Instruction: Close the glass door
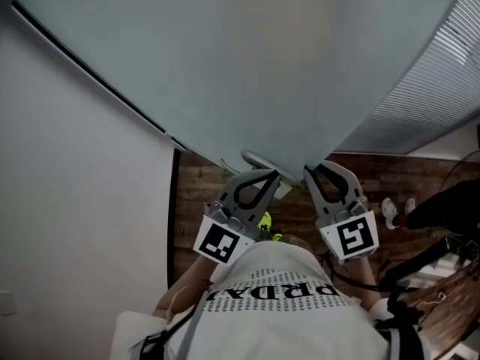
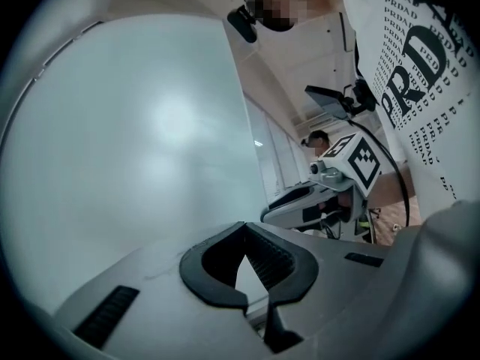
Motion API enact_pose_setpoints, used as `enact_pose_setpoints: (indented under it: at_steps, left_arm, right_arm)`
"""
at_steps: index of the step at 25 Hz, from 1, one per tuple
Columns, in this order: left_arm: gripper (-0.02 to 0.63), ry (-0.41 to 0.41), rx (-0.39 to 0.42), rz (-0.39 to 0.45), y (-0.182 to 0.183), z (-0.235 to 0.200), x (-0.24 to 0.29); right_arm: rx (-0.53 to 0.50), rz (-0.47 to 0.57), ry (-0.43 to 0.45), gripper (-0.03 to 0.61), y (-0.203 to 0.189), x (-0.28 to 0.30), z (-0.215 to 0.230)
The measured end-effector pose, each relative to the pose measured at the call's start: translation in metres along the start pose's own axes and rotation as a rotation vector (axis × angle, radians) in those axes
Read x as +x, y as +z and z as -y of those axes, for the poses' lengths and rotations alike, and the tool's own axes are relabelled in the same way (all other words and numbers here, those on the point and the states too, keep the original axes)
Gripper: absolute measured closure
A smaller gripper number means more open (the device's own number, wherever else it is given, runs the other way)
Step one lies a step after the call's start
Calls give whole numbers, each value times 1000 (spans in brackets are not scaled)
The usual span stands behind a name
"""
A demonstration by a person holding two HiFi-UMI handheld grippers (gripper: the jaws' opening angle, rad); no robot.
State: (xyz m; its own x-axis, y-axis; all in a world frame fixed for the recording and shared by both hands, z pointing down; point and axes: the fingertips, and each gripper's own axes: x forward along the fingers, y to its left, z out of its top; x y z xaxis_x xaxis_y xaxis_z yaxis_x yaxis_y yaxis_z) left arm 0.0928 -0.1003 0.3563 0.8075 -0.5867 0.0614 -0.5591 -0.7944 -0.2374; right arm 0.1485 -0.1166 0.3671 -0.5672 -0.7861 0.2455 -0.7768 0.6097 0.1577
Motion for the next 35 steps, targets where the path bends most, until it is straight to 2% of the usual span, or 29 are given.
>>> enact_pose_setpoints:
  at_steps: [5,9,14,17,21,23,25,33,35]
  left_arm:
    - [610,-14,-23,-23,-5,-2,0]
    - [610,-17,-59,-23,-5,4,0]
    - [609,-11,-50,-20,-7,4,-4]
    - [610,-5,-53,13,-9,2,1]
    - [609,25,-122,35,-14,0,7]
    - [610,26,-88,40,-11,-5,10]
    - [609,39,-89,47,-9,-11,12]
    - [611,70,-141,24,-14,-23,10]
    - [611,75,-132,19,-15,-27,11]
  right_arm:
    - [20,2,-29,534,0,3,19]
    - [17,-2,-17,534,1,0,22]
    - [-24,6,7,534,7,0,8]
    - [-36,21,9,534,9,-1,0]
    - [-53,20,22,534,8,-4,-9]
    - [-62,26,33,534,11,-1,-11]
    - [-62,29,42,534,12,2,-13]
    - [-29,16,36,534,13,12,-14]
    - [-36,13,37,534,15,16,-14]
